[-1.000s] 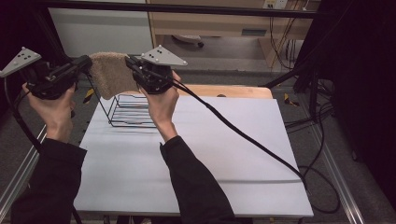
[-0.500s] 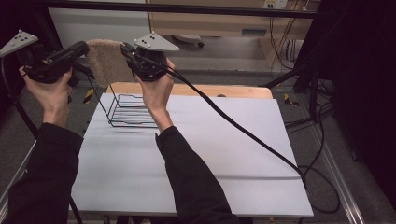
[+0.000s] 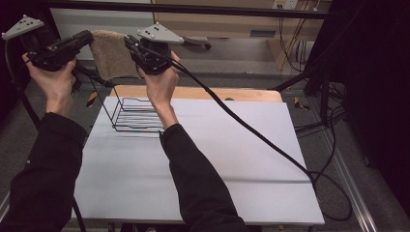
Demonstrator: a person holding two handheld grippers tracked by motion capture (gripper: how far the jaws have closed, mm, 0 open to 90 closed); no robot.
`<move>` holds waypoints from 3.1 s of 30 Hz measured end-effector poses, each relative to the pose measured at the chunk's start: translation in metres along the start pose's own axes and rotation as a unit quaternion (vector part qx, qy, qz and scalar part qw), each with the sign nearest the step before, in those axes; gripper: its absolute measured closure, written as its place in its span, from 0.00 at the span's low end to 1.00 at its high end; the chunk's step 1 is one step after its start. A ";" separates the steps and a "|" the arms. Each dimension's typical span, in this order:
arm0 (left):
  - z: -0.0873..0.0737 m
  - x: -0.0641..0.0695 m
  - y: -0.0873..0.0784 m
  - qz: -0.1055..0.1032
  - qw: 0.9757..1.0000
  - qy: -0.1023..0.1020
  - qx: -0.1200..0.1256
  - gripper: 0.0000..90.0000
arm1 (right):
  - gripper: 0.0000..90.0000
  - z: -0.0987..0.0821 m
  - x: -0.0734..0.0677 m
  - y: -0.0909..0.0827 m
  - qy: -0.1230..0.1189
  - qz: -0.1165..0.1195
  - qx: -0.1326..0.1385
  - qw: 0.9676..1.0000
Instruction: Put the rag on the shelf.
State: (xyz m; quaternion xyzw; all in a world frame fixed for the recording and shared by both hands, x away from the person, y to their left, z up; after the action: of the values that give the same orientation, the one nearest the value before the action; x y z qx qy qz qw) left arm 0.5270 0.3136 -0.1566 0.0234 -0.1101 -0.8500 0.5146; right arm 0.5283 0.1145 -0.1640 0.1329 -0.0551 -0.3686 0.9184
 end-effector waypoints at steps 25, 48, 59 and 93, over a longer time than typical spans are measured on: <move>-0.041 -0.014 0.024 -0.011 0.999 0.014 -0.032 0.94 | 0.96 -0.042 0.025 0.008 0.007 -0.023 -0.052 0.998; -0.067 -0.014 -0.010 -0.027 0.999 0.006 -0.044 0.94 | 0.96 -0.061 0.015 -0.002 0.010 -0.004 -0.073 0.997; -0.068 -0.010 -0.030 -0.042 0.998 0.004 -0.040 0.94 | 0.95 -0.056 0.006 -0.009 -0.006 0.014 -0.071 0.997; -0.054 0.003 -0.046 -0.028 0.996 -0.016 -0.081 0.83 | 0.95 -0.079 -0.003 -0.031 -0.020 0.043 -0.134 0.990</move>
State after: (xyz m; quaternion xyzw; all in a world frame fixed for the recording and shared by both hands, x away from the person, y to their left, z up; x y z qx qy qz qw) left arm 0.4939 0.3230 -0.2184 -0.0284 -0.0487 -0.8703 0.4893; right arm 0.5215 0.1111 -0.2485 -0.0017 -0.0295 -0.3357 0.9415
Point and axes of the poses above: each handheld gripper's, and its own axes: y roughly forward along the jaws, z roughly out of its top, x roughly to its right, the point moved 5 cm from there along y, roughly forward along the jaws, and after that the axes turned 15 degrees about x, right-handed, at the moved point
